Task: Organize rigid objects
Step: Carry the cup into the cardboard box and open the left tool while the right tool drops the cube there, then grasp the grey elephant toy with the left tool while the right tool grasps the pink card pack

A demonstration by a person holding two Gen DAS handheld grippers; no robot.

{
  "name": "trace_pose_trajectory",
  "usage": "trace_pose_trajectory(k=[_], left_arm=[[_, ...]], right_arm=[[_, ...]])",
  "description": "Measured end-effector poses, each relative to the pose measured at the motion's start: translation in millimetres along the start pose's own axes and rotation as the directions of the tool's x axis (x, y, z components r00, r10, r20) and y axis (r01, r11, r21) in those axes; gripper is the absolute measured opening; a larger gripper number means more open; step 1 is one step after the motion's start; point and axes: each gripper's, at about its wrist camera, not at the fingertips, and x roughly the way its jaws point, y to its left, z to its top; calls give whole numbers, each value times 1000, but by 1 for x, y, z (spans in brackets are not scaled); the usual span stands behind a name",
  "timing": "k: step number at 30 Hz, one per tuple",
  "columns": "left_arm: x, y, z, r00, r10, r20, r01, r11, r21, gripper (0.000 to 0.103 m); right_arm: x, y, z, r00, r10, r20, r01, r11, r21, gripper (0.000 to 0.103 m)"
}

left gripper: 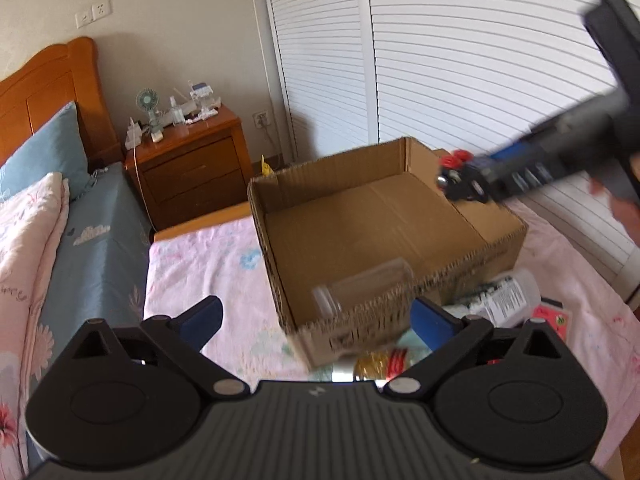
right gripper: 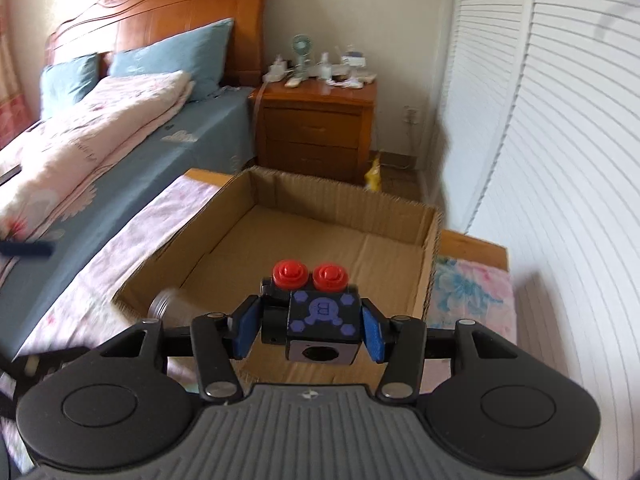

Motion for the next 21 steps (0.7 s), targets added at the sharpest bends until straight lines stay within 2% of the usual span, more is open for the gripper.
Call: trace_pose_trajectory(k=[1,2,3,6,12,17,21], left_arm=[[-1,0,-3,1000,2,-1,-2,1000,-11,100],[-3,1,-6,1000,2,1,-2,1000,-19,100],[-4,1,-9,1000,-1,2,2,1000,-25,100],[-6,2,-19,1000,-13,-2,13,999,-41,100],[-8,-4,-33,1000,-25,-19,24,998,-56,100],[-11,-13,-45,999,-31,-20,29,998,-57,100],[-11,-19,-53,999,-31,-27,29,998,-61,100]], right_arm=[[1,1,3,1000,-9,3,9,1000,4,84],[0,2,4,999,-26,20,26,1000,13,100],[-2,2,3,998,-45,42,44,999,26,103],[-7,3,-1,998,-50,38,48,997,62,103],[-23,11,-21,990,-144,8,142,985,93,103],[-37,23,-49,975,-224,-3,224,972,76,103],[-45,24,-80,973,-232,-12,232,966,118,103]])
